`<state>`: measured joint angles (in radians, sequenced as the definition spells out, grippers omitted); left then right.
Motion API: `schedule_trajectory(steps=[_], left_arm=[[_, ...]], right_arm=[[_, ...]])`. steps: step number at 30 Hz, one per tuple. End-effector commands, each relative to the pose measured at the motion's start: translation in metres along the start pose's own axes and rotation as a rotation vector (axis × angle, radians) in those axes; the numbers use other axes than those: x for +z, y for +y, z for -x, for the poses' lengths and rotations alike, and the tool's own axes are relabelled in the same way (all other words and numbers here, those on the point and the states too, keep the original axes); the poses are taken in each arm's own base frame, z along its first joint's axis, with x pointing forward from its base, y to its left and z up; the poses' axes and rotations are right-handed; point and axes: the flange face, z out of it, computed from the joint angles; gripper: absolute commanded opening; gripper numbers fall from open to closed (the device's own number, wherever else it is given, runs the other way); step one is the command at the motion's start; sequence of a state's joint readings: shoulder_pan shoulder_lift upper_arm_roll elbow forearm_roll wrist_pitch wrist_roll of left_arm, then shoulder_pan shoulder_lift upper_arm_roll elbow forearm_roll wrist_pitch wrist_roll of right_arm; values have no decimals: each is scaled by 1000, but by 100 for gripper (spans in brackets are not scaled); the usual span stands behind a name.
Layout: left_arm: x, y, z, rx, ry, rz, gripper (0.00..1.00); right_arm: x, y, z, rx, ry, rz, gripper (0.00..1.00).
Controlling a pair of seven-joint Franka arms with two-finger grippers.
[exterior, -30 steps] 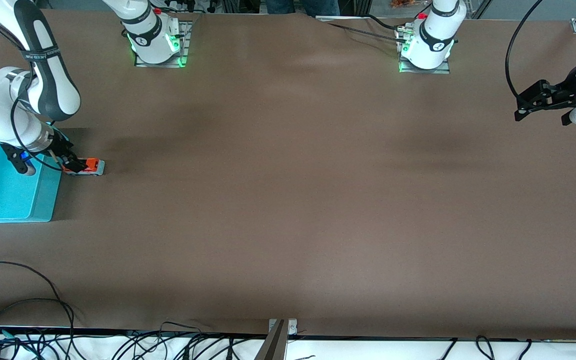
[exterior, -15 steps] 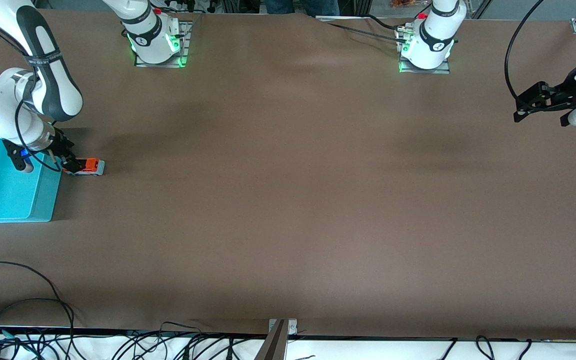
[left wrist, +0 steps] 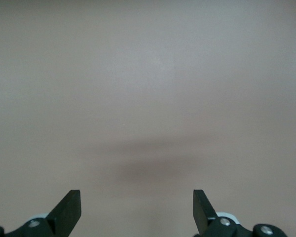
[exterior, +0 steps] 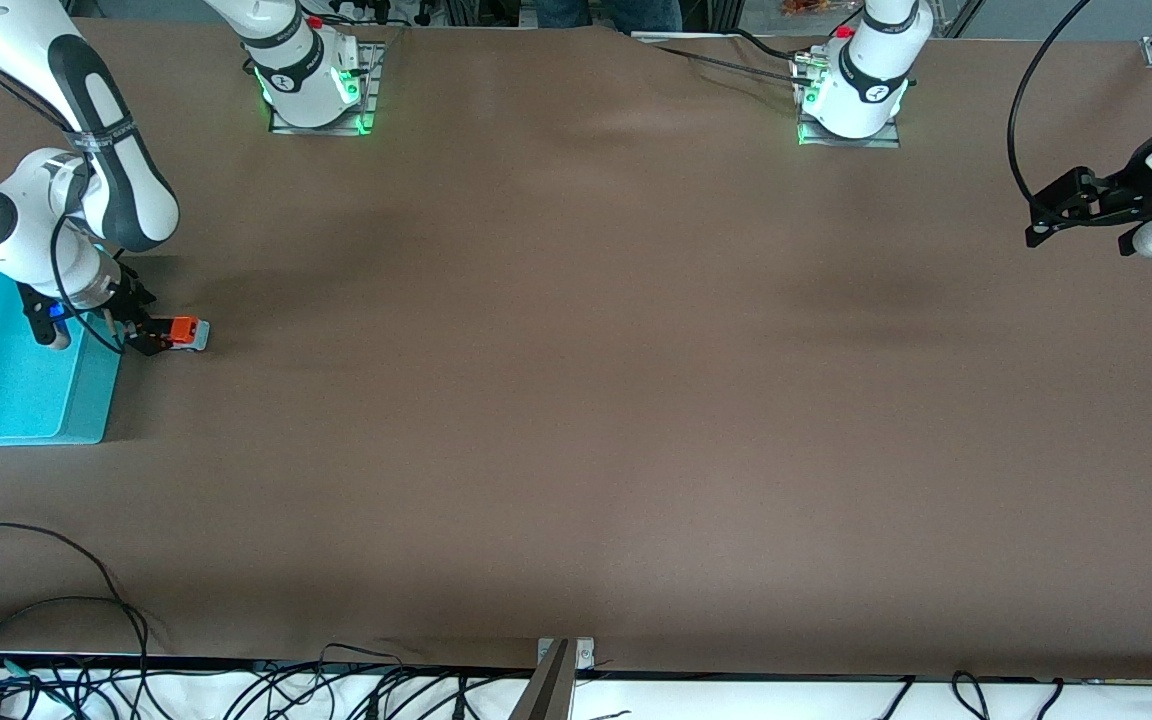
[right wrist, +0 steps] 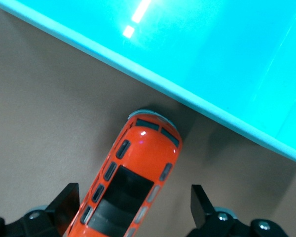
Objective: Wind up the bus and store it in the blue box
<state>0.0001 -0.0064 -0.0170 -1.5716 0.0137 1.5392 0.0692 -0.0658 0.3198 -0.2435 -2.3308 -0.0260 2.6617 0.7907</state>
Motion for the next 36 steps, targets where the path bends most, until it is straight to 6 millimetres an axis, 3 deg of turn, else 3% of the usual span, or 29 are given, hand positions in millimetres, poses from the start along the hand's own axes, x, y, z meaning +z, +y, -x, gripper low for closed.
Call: schedule_trajectory(steps=[1,10,11,13,16,19,28,36], left_arm=[[-6,2,-3,-7,1,14,100],[-6,2,-3,-7,1,14,100],[-6,2,-3,-7,2,14,100],[-6,2,-3,-7,1,14,100],[-6,2,-3,-7,2,15,100],[-6,3,-3,-6,2,15,100],[-6,4,-4,-4,2,14,100],[-6,4,-4,-4,2,14,100]], right_arm=[[10,3,1,17,14,-5,100],[20,3,2,14,19,-4,100],[20,3,2,14,19,-4,96],[18,3,2,14,20,-5,76],[13,1,1,15,23,-12,31],[6,0,-1,12,28,-22,3],[-25,-8,3,-15,17,-31,0],[-65,-37,27,-86,-13,-43,0]])
